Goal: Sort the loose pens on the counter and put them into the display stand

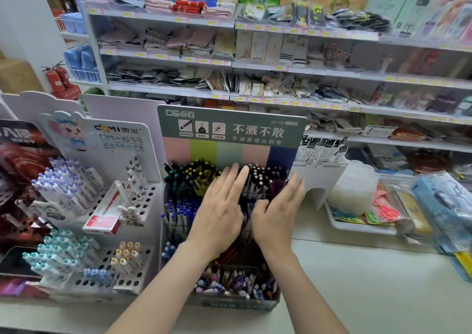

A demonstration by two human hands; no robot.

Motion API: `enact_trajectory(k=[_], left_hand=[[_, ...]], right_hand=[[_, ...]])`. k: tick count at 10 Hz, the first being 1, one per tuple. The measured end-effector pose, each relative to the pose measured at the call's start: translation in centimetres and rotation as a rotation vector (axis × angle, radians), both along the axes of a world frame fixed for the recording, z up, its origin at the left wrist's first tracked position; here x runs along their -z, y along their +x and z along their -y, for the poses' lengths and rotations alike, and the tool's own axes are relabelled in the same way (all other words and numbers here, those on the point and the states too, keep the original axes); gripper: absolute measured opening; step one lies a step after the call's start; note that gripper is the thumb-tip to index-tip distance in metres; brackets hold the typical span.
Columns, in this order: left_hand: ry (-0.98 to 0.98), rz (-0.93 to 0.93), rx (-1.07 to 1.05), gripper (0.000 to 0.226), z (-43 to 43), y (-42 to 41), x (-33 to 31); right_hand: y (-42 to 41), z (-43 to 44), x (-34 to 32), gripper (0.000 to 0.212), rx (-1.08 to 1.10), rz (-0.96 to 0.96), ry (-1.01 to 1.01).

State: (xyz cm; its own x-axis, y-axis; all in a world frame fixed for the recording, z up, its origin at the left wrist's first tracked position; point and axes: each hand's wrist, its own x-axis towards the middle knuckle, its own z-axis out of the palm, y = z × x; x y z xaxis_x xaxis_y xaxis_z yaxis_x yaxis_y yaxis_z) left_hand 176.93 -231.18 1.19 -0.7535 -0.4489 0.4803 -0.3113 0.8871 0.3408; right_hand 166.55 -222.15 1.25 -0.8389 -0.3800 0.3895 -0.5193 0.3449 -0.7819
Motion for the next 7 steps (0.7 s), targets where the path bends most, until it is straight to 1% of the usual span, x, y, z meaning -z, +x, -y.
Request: enact_trajectory(k=[1, 2, 3, 4, 5, 6, 7], left_hand=[[-0.067, 0.179, 0.021, 0.086, -0.8, -1.6, 0.8], [-0.081, 0.221, 0.016, 0.083, -0.6, -3.0, 0.8], [-0.067, 0.171, -0.063, 0.077, -0.6, -4.0, 0.3], [0.004, 0.102, -0.052, 0.073, -0.9, -4.2, 0.0], [0.169, -0.074, 0.013, 0.059, -0.8, -4.4, -0.3], [0.338, -0.292, -0.056, 0.041, -1.6, -4.5, -1.3], [0.559, -0.556, -0.265, 0.008, -2.5, -4.8, -3.2]], right_hand=[[-0.6, -0.1, 0.2, 0.083, -0.112, -0.109, 0.071], [-1.4, 0.1, 0.5, 0.069, -0.112, -0.223, 0.091], [-3.0, -0.3, 0.0, 0.051, -0.074, -0.110, 0.028], [-5.4, -1.1, -0.5, 0.035, -0.114, -0.181, 0.064], [-7.3, -2.0, -1.4, 0.032, -0.188, -0.207, 0.113], [-7.1, -2.4, -2.1, 0.030, -0.179, -0.374, 0.105], [-5.3, -2.4, -4.4, 0.023, -0.255, -0.348, -0.097]])
